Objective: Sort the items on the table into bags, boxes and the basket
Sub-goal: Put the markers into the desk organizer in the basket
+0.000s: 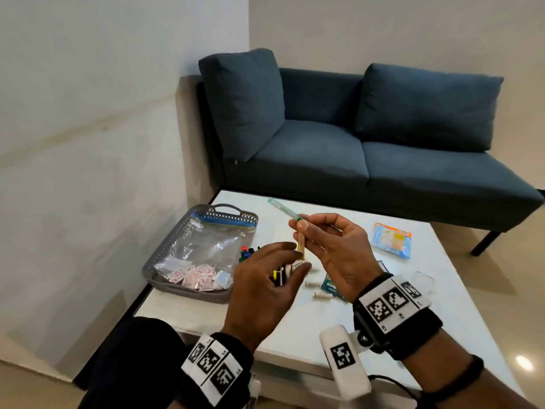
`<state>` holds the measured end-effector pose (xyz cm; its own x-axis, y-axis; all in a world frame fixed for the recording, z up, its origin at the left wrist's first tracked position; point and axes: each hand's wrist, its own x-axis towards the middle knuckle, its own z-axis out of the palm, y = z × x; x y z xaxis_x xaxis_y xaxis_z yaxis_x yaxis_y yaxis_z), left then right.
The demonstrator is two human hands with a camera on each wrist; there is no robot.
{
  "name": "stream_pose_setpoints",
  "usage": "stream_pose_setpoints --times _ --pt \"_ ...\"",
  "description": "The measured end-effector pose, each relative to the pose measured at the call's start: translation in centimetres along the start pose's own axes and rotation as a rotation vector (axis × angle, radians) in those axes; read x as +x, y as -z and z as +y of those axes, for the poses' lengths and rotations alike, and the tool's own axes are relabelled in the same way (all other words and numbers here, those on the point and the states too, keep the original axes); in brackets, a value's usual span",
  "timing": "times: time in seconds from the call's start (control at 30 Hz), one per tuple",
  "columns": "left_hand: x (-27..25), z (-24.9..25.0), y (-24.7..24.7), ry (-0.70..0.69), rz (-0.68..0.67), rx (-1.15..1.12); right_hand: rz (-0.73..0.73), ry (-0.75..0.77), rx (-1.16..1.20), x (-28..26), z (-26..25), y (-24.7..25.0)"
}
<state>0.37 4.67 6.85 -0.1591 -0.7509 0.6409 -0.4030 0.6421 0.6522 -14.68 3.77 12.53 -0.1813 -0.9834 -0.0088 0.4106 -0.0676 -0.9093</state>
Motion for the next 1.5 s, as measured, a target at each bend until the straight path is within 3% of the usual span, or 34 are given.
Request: stream_pose_setpoints --times 0.1,0.2,0.27,0.4,0.57,0.63,0.77,0.97,1.2,1.4,1.5 --pt "1.2 0.9 0.3 0.356 0.070 -0.229 -0.087 0.008 -0.100 -0.9 -0.8 0.8" --pt "3.0 0.4 0.7 0.458 -0.133 -0.278 -0.122 -0.001 -0.164 -1.2 -1.1 1.5" --pt "3.9 0.3 1.0 0.431 -0.242 -0.328 -0.139 -0.010 -0.208 -1.3 -1.1 1.8" --pt "5.0 -0.1 1.8 0.400 -0.296 -0.374 -0.174 -0.010 -0.276 -1.5 -0.8 1.6" --pt "5.8 -2.2 2.7 0.467 -0.271 -0.302 -0.005 -0.035 -0.167 -0.3 -0.2 2.3" --pt "5.9 -4.0 3.3 0.432 -0.286 -0.196 0.049 -0.006 -0.261 0.4 0.4 3.0" --pt "5.2 -7.6 3.5 0.380 -0.361 -0.004 0.063 0.120 -0.662 2.3 2.8 4.5" --pt "3.6 -12.1 0.3 0.375 -0.445 0.130 -0.080 0.241 -1.165 4.8 8.5 5.3" --pt "2.2 -15.3 -2.3 0.323 -0.552 0.282 -0.194 0.143 -1.334 7.0 14.5 4.5" --pt "0.9 -16.3 -3.8 0.105 -0.673 0.702 -0.290 0.083 -1.462 8.2 17.4 3.7" --pt "0.7 -16.5 -4.1 0.083 -0.691 0.791 -0.288 0.078 -1.514 8.1 18.4 3.1"
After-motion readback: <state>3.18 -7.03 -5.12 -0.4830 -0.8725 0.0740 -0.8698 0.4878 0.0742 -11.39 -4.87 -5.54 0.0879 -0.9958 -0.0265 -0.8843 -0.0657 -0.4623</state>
